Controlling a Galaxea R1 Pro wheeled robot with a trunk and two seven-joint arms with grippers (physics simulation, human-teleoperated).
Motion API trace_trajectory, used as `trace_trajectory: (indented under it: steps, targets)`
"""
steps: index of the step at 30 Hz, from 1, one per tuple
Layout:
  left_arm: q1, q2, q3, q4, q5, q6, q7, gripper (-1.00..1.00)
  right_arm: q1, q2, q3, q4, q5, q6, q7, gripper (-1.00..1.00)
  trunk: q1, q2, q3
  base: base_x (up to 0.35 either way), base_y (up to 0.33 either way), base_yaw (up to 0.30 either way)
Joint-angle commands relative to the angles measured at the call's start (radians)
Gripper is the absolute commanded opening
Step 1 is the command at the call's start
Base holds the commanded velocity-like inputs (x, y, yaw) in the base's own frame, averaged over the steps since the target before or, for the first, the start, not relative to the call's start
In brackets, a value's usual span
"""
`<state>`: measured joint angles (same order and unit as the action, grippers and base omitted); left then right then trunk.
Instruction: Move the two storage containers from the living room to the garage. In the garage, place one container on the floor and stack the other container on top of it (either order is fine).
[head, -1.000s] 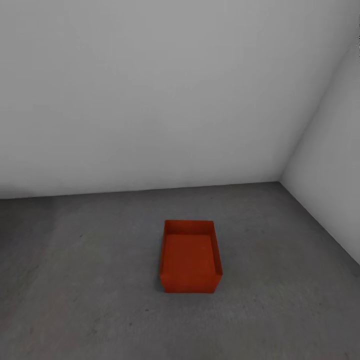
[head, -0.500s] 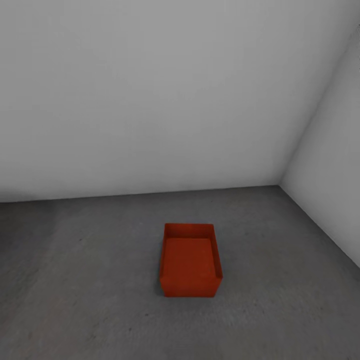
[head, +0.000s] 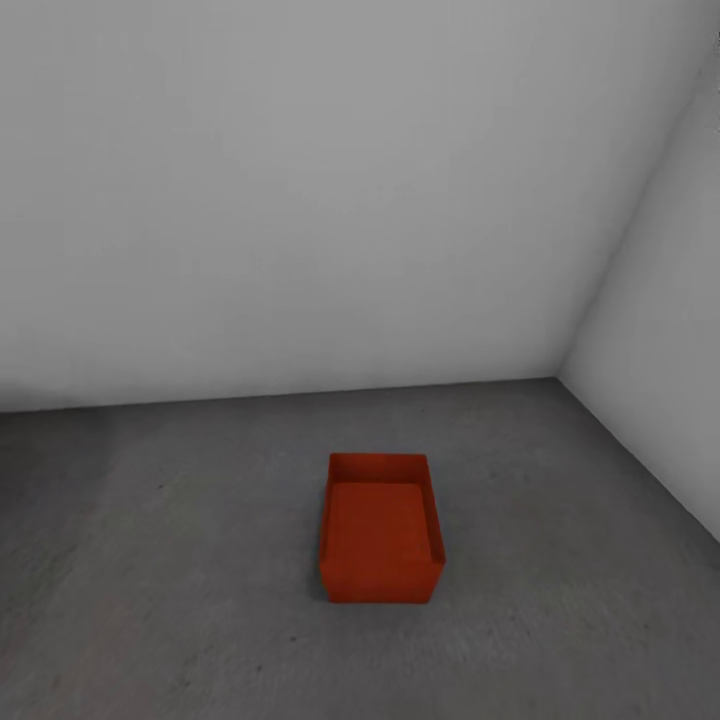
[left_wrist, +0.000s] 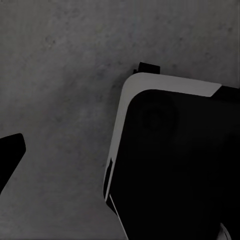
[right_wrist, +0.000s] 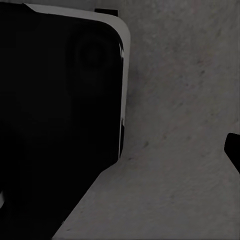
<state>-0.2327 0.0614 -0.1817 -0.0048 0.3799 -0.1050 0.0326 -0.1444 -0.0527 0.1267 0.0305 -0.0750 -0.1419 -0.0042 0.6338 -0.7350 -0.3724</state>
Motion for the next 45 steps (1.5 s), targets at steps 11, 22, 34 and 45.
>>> trace_trajectory:
  steps: [11,22,34,45]
  targets:
    - [0.0,0.0,-0.009,0.0,0.007,-0.002,0.003,1.0,-0.001,0.002,0.009,0.003,-0.008,-0.007,0.0,1.0,0.0,-0.001,0.017,0.0,0.0,0.0]
    - [0.0,0.0,-0.009,0.0,0.007,-0.002,0.003,1.0,-0.001,0.0,0.009,0.003,-0.008,-0.007,0.0,1.0,0.0,-0.001,0.035,0.0,0.0,0.0]
    - [0.0,0.0,-0.009,0.0,0.007,-0.002,0.003,1.0,-0.001,0.0,0.01,0.003,-0.006,-0.007,0.0,1.0,0.0,-0.001,0.055,0.0,0.0,0.0]
    - [0.0,0.0,-0.009,0.0,0.007,-0.002,0.003,1.0,-0.001,-0.001,0.01,0.003,-0.006,-0.007,0.0,1.0,0.0,-0.001,0.073,0.0,0.0,0.0]
